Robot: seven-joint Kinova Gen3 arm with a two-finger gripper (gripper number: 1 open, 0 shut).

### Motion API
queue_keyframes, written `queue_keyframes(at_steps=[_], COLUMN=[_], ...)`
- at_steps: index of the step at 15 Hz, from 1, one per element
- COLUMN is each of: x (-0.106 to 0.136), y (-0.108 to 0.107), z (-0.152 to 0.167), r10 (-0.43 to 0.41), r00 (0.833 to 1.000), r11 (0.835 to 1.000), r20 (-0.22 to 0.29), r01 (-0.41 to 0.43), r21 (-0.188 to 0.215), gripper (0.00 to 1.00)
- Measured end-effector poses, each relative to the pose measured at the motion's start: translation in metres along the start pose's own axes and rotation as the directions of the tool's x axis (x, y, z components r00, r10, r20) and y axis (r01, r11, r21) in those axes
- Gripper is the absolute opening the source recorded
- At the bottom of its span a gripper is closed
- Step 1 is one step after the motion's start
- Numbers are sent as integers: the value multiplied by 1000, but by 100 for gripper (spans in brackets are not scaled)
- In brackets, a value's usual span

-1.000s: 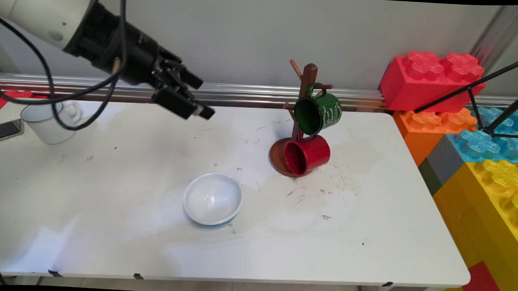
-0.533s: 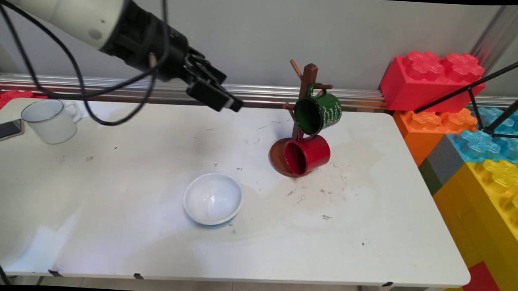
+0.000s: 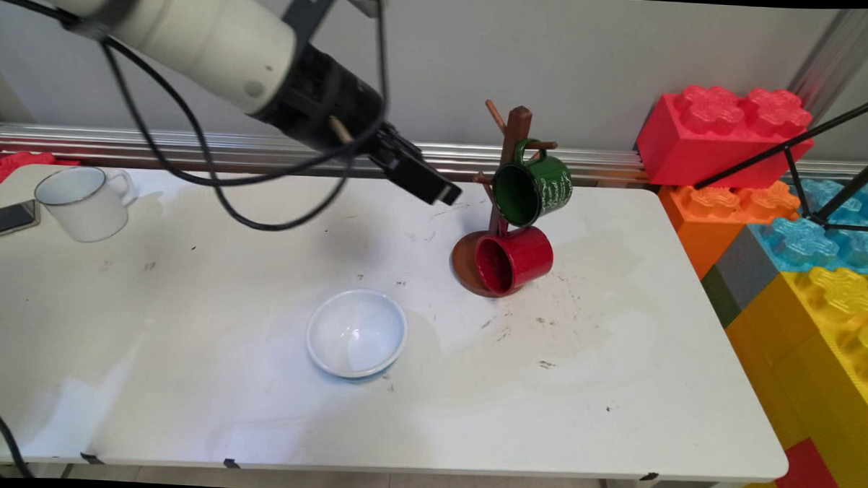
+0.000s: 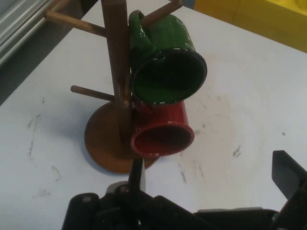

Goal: Pick up the green mug from the rack

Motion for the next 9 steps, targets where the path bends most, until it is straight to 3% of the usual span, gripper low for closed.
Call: queue_keyframes(at_steps=[9], x=[15], y=[34], z=[69], r10=[-119], r00=[993], r11=[991], r20=[-14], r01=[120], r21=[62], gripper=[100])
